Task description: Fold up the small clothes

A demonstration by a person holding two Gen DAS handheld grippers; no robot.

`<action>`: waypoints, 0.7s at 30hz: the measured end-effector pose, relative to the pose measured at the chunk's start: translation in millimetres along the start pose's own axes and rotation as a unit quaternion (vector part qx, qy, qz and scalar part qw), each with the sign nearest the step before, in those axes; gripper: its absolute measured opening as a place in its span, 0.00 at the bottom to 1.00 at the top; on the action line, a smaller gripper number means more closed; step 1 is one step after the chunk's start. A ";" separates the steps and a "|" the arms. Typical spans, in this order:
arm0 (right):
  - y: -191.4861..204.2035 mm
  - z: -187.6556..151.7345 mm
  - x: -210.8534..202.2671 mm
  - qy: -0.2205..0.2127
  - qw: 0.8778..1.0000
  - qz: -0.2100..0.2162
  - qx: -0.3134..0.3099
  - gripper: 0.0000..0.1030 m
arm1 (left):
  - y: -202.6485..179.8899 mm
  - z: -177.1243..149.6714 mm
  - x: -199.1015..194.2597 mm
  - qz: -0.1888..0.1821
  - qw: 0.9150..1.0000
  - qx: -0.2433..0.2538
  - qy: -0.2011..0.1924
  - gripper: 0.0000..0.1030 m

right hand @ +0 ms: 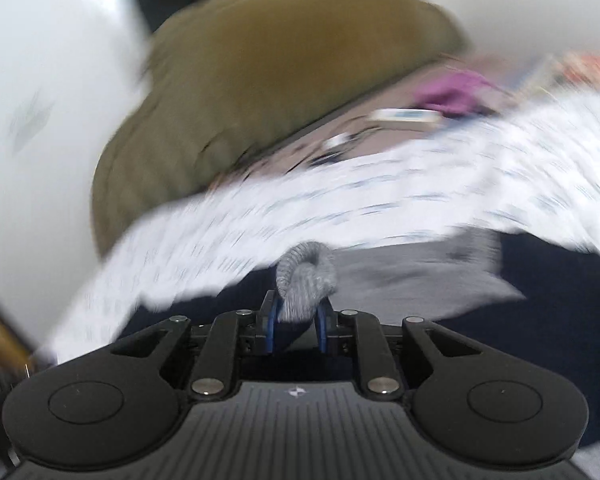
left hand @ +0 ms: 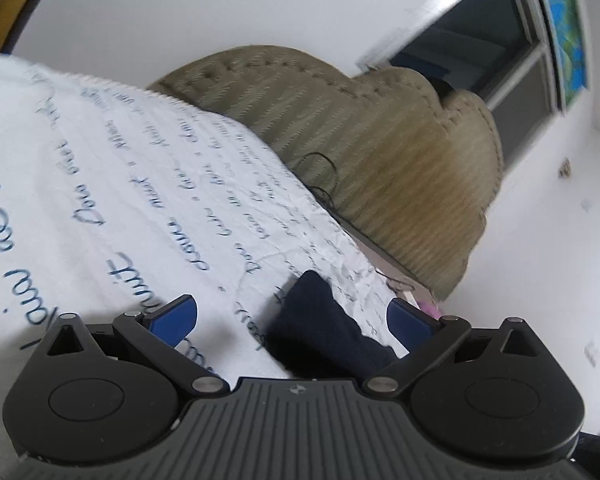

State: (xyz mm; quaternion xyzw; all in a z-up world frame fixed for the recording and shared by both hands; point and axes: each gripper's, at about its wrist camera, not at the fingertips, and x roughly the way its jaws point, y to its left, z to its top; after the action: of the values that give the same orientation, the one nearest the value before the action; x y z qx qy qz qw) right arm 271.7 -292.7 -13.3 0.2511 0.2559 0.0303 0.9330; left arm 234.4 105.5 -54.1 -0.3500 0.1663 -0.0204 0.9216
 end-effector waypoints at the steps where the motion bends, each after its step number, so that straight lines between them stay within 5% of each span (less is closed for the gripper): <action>1: -19.6 0.8 -7.6 -0.010 0.999 -0.006 0.030 0.18 | -5.6 -2.0 -0.7 -0.001 1.000 0.021 -0.002 0.99; 8: -117.9 -18.6 -43.3 -0.030 0.986 -0.043 0.160 0.18 | -45.2 -30.5 -1.9 -0.023 0.984 0.175 0.002 0.99; 12: -136.3 -16.0 -62.0 -0.054 0.981 -0.047 0.180 0.18 | -44.7 -33.7 2.3 -0.021 0.985 0.174 0.010 0.99; 16: -142.6 -9.2 -63.4 -0.030 0.983 -0.048 0.175 0.18 | -43.0 -32.2 5.3 -0.017 0.986 0.164 0.017 0.99; 19: -144.0 -8.4 -54.3 0.001 0.981 -0.028 0.193 0.28 | -43.6 -32.5 5.1 -0.018 0.986 0.168 0.018 0.99; 21: -139.4 -7.7 -48.6 0.007 0.982 -0.027 0.188 0.49 | -44.1 -33.2 4.3 -0.019 0.985 0.171 0.017 0.99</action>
State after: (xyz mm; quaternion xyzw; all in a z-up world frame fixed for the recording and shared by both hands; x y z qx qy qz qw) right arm 215.8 -419.7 -64.1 0.4146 0.2700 -0.0421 0.8680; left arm 231.3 50.3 -49.9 -0.1905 0.1691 -0.0723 0.9643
